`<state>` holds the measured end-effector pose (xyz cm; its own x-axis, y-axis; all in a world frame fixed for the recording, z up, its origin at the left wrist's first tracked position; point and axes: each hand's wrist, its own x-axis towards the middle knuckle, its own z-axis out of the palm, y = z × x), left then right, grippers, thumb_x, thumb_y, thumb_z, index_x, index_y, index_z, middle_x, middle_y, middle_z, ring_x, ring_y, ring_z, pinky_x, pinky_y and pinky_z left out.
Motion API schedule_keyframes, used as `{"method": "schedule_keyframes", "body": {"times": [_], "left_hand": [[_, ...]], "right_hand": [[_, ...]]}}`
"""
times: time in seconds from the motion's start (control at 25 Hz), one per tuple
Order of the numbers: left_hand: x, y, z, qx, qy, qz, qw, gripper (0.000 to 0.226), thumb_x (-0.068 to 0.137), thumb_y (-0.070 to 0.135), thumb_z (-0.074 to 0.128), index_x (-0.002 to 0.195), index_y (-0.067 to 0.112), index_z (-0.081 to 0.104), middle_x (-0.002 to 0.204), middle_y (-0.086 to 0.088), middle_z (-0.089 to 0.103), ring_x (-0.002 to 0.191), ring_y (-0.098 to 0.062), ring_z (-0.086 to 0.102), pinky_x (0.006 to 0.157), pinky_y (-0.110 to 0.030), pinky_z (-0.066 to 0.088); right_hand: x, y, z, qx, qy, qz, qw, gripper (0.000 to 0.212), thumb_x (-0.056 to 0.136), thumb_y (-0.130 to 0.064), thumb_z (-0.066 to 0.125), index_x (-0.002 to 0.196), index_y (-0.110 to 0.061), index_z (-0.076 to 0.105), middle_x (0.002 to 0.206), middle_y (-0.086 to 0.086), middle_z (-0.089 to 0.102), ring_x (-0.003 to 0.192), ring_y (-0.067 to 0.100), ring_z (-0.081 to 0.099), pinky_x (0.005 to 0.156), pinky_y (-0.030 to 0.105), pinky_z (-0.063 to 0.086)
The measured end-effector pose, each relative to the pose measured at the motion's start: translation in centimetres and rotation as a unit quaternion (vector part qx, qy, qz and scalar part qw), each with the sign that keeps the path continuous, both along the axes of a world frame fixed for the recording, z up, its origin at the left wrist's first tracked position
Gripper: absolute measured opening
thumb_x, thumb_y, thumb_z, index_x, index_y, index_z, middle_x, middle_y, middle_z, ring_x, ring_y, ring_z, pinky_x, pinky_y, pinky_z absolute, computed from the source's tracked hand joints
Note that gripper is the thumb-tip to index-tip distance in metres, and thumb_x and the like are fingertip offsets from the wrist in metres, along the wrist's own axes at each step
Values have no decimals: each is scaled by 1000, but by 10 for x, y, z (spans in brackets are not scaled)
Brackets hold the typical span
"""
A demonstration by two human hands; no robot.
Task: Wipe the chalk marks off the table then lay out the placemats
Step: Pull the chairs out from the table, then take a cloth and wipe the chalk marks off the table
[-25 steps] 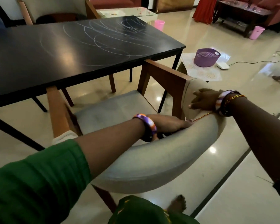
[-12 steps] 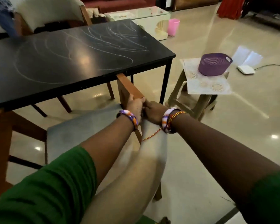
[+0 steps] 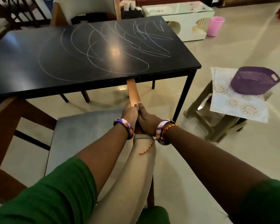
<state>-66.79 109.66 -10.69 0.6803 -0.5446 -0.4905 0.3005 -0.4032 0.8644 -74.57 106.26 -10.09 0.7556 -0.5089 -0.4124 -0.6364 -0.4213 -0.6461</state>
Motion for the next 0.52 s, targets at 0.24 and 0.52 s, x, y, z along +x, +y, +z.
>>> {"method": "schedule_keyframes", "body": {"times": [0.24, 0.52], "left_hand": [[7, -7, 6, 127, -192, -83, 970, 31, 97, 22, 41, 121, 6, 50, 108, -15, 59, 99, -32, 57, 83, -35, 45], [13, -36, 32, 394, -380, -345, 762, 23, 90, 15, 51, 108, 4, 62, 97, -9, 65, 88, -23, 64, 74, -29, 50]], "right_hand": [[-2, -17, 1, 31, -4, 56, 998, 68, 99, -43, 30, 147, -28, -15, 129, 23, 54, 102, 36, 60, 86, 37, 49], [-8, -75, 17, 47, 68, 200, 976, 78, 93, -43, 48, 149, -30, -5, 133, 18, 51, 81, 27, 63, 35, 14, 45]]}}
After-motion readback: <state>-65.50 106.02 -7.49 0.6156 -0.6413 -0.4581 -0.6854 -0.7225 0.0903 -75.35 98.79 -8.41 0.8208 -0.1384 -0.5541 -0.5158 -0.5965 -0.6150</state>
